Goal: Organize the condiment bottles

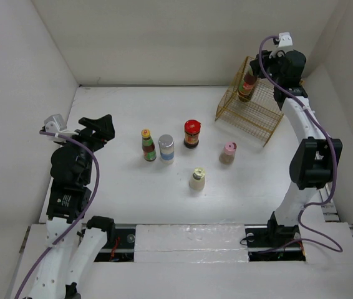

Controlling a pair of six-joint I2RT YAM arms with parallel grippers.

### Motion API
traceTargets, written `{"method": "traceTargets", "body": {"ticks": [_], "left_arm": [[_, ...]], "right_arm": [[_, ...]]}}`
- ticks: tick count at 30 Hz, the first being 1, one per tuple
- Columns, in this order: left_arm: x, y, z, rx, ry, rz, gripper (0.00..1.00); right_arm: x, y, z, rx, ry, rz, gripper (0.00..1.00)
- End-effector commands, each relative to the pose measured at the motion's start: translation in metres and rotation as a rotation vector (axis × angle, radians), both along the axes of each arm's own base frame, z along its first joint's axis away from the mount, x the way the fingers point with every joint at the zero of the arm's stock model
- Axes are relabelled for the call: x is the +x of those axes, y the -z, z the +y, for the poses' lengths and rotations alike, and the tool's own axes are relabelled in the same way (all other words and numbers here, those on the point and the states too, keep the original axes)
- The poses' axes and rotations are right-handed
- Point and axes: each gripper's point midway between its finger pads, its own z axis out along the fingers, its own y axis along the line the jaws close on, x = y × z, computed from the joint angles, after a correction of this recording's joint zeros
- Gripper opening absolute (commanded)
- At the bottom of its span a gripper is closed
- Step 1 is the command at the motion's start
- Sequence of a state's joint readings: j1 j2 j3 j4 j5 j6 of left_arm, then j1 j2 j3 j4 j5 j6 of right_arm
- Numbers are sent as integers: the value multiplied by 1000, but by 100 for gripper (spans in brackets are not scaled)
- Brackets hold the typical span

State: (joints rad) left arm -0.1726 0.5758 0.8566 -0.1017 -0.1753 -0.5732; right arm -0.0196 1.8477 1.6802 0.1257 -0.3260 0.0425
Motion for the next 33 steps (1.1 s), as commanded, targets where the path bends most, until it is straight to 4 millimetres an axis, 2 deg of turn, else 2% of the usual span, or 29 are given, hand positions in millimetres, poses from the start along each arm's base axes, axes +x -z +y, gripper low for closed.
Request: {"method": "traceTargets", "body": {"ticks": [1, 6, 7, 8, 10, 13, 14, 16, 17, 19, 21, 22, 23, 25, 26, 27, 28, 31, 33], "left_arm": [[2, -5, 0, 4, 4, -30, 87], [2, -5, 0, 4, 4, -30, 87], [2, -5, 0, 4, 4, -30, 87], [2, -5, 0, 4, 4, -30, 87], [2, -5, 0, 4, 4, -30, 87], [2, -5, 0, 4, 4, -30, 87], [2, -5, 0, 4, 4, -30, 87], [2, -5, 0, 4, 4, -30, 87], [2, -5, 0, 4, 4, -30, 87], [2, -5, -2, 4, 13, -30, 87], [2, -5, -2, 4, 13, -30, 87], [2, -5, -2, 4, 13, -30, 87], [2, -5, -2, 4, 13, -30, 87], [2, -5, -4, 5, 25, -31, 87], [2, -5, -4, 5, 25, -31, 87], [2, -5, -4, 5, 25, -31, 87], [2, -5, -3, 5, 16, -30, 87], [2, -5, -3, 5, 16, -30, 87], [-1, -9, -4, 3, 25, -43, 87]], "right_arm": [[-5, -86, 11, -47, 10, -273, 12], [11, -45, 21, -72, 31, -205, 12], [14, -30, 21, -73, 30, -184, 12], [14, -30, 21, -73, 30, -183, 12], [22, -13, 18, -74, 49, -157, 12], [24, -5, 20, -75, 36, -145, 13], [26, 7, 20, -77, 36, -122, 15], [26, 7, 20, -77, 36, -122, 15], [27, 18, 20, -78, 35, -101, 16], [27, 25, 19, -67, 43, -84, 20], [25, 38, 19, -61, 43, -54, 28], [25, 38, 25, -60, 34, -55, 32], [24, 43, 25, -52, 33, -43, 41], [22, 38, 25, -41, 34, -49, 49], [22, 42, 25, -42, 34, -40, 53], [19, 35, 25, -41, 34, -52, 58], [17, 27, 25, -40, 34, -66, 67], [12, 16, 25, -30, 35, -77, 80], [4, -4, 26, -28, 26, -112, 84]]}}
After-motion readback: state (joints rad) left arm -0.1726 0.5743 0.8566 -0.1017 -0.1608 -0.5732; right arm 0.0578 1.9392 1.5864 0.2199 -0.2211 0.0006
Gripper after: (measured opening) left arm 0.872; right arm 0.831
